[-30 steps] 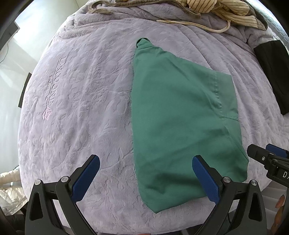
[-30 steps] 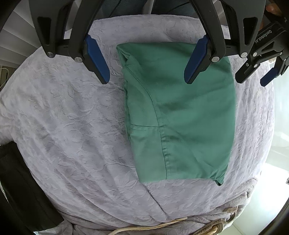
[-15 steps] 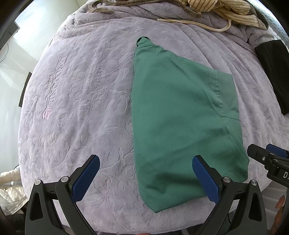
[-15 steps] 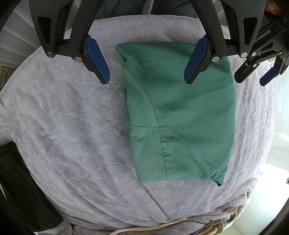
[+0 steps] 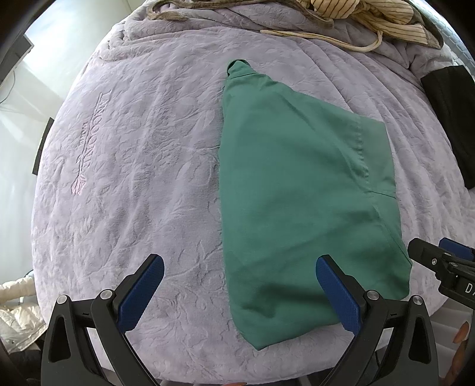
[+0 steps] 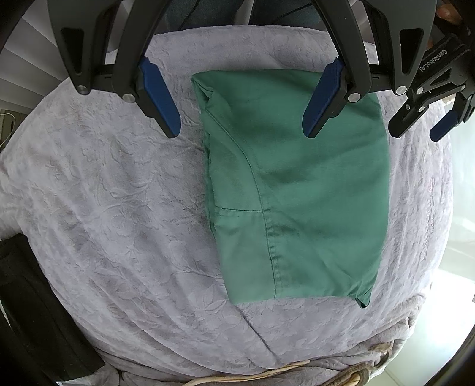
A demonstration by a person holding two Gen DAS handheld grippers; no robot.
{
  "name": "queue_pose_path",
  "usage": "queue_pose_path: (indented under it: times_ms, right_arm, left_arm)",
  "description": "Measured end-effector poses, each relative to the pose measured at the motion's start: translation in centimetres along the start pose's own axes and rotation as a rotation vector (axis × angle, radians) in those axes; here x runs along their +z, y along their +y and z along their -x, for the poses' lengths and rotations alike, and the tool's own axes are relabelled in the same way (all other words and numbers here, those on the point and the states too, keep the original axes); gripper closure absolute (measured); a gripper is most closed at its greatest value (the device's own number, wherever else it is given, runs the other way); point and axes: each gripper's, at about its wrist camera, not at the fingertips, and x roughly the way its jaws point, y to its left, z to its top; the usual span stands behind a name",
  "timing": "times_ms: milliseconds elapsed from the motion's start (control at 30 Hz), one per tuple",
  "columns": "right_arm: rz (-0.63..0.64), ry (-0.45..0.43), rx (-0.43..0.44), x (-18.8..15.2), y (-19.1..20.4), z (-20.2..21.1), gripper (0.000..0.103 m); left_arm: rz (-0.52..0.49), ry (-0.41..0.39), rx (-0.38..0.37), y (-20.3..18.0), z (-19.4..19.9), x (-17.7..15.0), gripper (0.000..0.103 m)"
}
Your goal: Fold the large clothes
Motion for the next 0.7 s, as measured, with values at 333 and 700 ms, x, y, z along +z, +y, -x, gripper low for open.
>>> queue_pose_path:
  times_ms: [333,700]
  right_arm:
    - [0.009,-0.001,-0.015,-0.39,0.51,-0.03,0.017]
    - [0.034,-0.013,-0.030,-0.23,0.93,0.33,0.017]
  left_arm:
    - [0.003,0.001,0.001,0.21,-0.05,-0.01,0.001]
    - [-0.001,-0.004,0.010,-0.05,0.17,-0.06,0.001]
